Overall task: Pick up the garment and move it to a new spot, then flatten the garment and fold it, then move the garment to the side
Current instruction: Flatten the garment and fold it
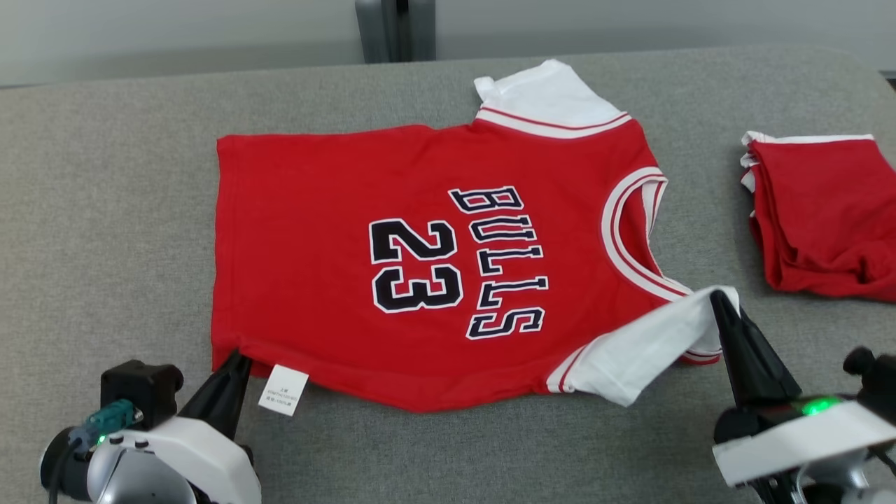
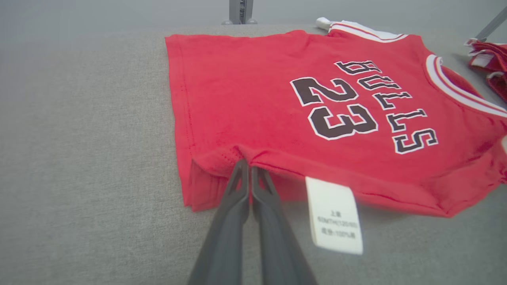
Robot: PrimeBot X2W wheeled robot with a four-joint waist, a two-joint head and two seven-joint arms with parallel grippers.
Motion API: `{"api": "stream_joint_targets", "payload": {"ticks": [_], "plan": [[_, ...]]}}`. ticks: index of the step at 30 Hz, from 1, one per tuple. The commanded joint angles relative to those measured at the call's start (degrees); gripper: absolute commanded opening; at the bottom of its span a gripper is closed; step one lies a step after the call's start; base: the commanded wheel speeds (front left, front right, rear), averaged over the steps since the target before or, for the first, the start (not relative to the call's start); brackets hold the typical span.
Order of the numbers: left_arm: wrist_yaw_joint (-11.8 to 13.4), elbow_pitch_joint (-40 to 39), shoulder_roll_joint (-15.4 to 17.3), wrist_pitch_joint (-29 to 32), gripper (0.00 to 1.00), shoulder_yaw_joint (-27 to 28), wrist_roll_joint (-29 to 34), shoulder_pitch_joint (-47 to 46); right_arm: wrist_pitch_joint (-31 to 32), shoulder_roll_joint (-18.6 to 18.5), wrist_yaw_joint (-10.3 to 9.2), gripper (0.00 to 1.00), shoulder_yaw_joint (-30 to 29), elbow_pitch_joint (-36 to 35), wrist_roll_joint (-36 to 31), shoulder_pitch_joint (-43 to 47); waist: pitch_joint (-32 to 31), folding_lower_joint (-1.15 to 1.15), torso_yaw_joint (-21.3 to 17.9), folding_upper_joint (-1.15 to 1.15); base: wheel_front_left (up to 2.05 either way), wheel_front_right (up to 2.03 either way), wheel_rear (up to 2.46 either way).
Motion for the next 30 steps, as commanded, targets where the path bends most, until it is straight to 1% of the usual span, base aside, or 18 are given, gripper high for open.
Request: {"api": "stream_joint_targets", "payload": {"ticks": [1,7,14,16,20,25,26,27,28,29,30], "plan": [[0.0,0.5,0.0,-0.5,0.00,0.5,-0.2,-1.5,-0.5,-0.2,0.04,0.00,0.2,0.8,0.2,-1.7,1.5,0.00,0.1,0.00,0.00,0.00,0.00],[-0.7,4.1,-0.8,-1.9,0.00,1.1,-0.4,-6.2,-1.1,-0.4,0.04,0.00,1.0,6.2,-0.2,-9.9,5.1,0.00,0.8,0.00,0.00,0.00,0.00],[-1.2,6.8,-1.0,-3.1,0.00,1.4,-0.4,-9.6,-2.4,-2.4,0.04,0.00,1.8,12.8,0.5,-17.6,7.7,0.00,2.1,0.00,0.00,0.00,0.00],[-1.0,7.5,-1.1,-2.8,0.00,1.4,-0.6,-10.1,-2.9,-2.7,0.04,0.00,2.1,14.5,1.1,-19.3,8.1,0.00,2.4,0.00,0.00,0.00,0.00],[-1.4,8.2,-1.1,-3.0,0.00,1.0,-0.6,-10.7,-3.5,-3.3,0.04,0.00,2.3,17.0,1.7,-21.5,8.5,0.00,2.9,0.00,0.00,0.00,0.00],[-2.5,9.5,-1.3,-2.0,0.00,-0.7,-0.3,-11.8,-3.8,-3.8,0.04,0.00,3.0,20.7,2.6,-24.1,8.8,0.00,3.3,0.00,0.00,0.00,0.00],[-2.7,9.7,-1.5,-2.2,0.00,-0.9,-0.3,-12.0,-4.1,-3.5,0.04,0.04,3.1,21.1,3.4,-24.5,8.8,0.00,3.4,0.00,0.00,0.00,0.00],[-2.7,9.9,-1.6,-2.5,0.25,-1.0,-0.3,-12.2,-4.2,-3.4,0.04,0.38,3.2,21.6,3.7,-24.7,8.8,0.00,3.4,0.00,0.00,0.00,0.00],[-2.8,10.1,-1.5,-2.5,0.61,-1.2,-0.1,-12.4,-4.6,-3.6,0.04,0.90,3.2,22.0,3.5,-24.9,8.8,0.00,3.4,0.00,0.00,0.00,0.00],[-2.9,10.2,-1.7,-2.8,1.00,-1.2,-0.3,-12.6,-4.9,-3.5,0.04,1.00,3.2,22.3,4.1,-24.9,8.8,0.00,3.4,0.00,0.00,0.00,0.00],[-3.0,10.3,-1.9,-3.1,1.00,-1.2,-0.4,-12.7,-5.2,-3.2,0.04,1.00,3.2,22.4,4.7,-24.9,8.7,0.00,3.4,0.00,0.00,0.00,0.00]]}}
